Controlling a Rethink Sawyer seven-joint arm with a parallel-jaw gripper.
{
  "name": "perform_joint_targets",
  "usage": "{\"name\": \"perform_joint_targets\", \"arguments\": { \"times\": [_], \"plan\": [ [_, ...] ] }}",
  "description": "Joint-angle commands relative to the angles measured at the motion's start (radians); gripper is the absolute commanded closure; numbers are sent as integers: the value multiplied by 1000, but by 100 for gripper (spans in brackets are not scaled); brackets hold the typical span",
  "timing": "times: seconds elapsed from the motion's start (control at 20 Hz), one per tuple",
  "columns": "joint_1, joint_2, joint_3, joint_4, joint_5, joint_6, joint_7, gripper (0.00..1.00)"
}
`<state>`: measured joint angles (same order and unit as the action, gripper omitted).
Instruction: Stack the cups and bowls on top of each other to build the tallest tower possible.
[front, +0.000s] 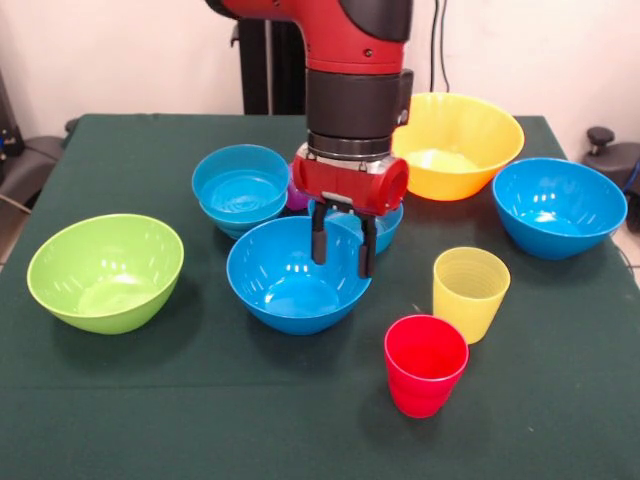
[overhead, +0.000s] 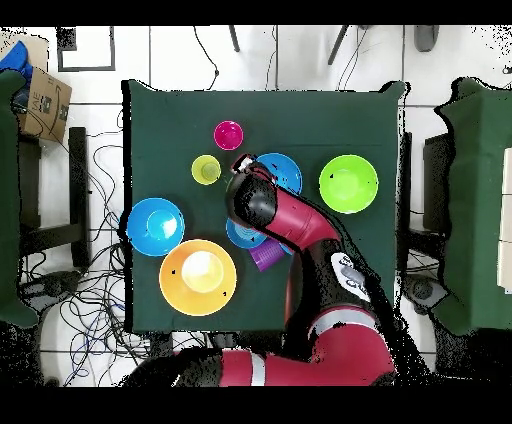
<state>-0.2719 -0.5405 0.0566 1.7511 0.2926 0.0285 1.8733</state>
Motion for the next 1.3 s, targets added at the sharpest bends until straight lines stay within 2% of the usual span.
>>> {"name": "perform_joint_targets", "arguments": {
  "times": [0.05, 0.2, 0.5, 1.0, 1.3],
  "plan": [
    [22, 98, 17, -64, 32, 0, 171, 0],
    [28, 115, 8, -70, 28, -17, 170, 0],
    [62, 145, -52, -98, 30, 10, 155, 0],
    [38, 185, -22, -106, 4, -52, 164, 0],
    [36, 179, -2, -97, 5, -75, 182, 0]
  ]
}}
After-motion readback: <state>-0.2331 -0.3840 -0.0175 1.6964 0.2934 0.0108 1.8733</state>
